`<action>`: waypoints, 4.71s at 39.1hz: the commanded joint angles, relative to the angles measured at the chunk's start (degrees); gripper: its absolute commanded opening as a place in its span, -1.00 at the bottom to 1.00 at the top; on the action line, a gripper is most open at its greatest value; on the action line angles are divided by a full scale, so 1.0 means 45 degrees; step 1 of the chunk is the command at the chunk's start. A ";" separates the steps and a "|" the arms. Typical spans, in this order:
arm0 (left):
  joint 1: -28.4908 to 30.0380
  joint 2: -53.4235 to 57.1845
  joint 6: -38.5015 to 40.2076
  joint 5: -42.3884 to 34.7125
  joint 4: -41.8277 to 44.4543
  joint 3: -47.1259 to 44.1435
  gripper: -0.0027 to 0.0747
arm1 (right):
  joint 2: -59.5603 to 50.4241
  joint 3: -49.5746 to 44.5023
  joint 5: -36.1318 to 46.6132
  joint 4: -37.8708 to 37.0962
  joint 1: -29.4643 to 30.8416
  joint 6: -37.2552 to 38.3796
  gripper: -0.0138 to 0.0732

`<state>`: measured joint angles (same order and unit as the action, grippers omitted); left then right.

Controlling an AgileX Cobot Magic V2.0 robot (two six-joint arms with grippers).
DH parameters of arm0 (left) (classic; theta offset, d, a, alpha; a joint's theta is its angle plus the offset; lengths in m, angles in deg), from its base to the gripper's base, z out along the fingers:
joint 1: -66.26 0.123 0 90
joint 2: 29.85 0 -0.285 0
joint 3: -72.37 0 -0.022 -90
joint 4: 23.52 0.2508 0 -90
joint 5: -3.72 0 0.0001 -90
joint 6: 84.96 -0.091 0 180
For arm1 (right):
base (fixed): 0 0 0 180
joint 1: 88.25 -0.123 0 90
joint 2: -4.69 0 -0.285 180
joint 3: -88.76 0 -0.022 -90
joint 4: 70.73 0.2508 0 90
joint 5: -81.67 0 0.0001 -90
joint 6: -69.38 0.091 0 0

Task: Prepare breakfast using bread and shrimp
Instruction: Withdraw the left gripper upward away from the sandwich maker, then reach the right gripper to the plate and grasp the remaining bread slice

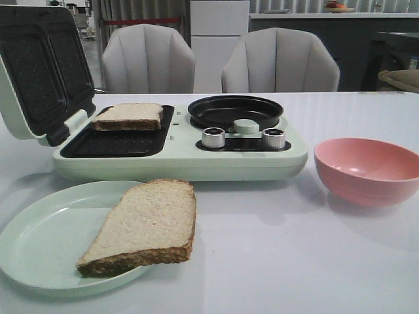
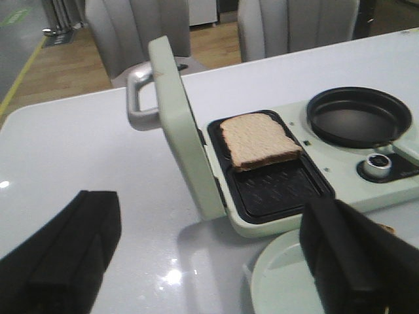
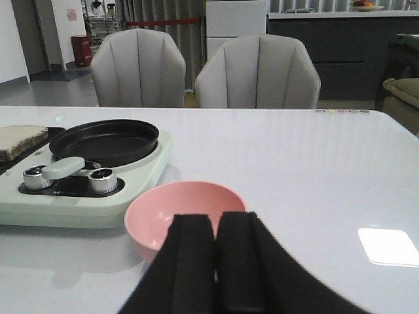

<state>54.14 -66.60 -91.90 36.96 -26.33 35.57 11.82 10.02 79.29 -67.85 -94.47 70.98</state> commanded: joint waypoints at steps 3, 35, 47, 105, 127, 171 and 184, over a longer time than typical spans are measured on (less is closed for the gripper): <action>-0.0986 0.1278 0.0089 -0.1099 -0.0348 -0.0439 0.63 | -0.0254 0.0207 0.1092 -0.0050 0.0054 -0.0013 -0.34; -0.3925 0.4368 0.0176 -0.2281 -0.1329 -0.3545 0.63 | -0.0254 0.0207 0.1092 -0.0050 0.0054 -0.0013 -0.34; -0.3956 0.4786 0.0176 -0.2689 -0.1424 -0.3957 0.63 | -0.0254 0.0217 0.2137 -0.0035 0.0054 -0.0002 -0.34; -0.3956 0.4796 0.0176 -0.2887 -0.1424 -0.3957 0.63 | 0.7489 0.7780 -0.5380 0.1639 -0.0786 0.0232 0.56; -0.3956 0.4796 0.0176 -0.2887 -0.1424 -0.3957 0.63 | 1.6435 1.1361 -0.5277 0.6041 -0.4307 -0.0038 0.55; -0.3956 0.4796 0.0176 -0.2887 -0.1424 -0.3957 0.63 | 2.4028 1.3197 -0.6076 1.9725 -0.4914 -1.1855 0.06; -0.3956 0.4796 0.0176 -0.2887 -0.1424 -0.3957 0.63 | 2.4021 1.3845 -0.5988 1.9761 -0.4899 -1.1894 -0.38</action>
<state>36.76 -44.40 -91.79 28.84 -31.97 16.26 123.90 70.69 52.93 19.44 -116.68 18.40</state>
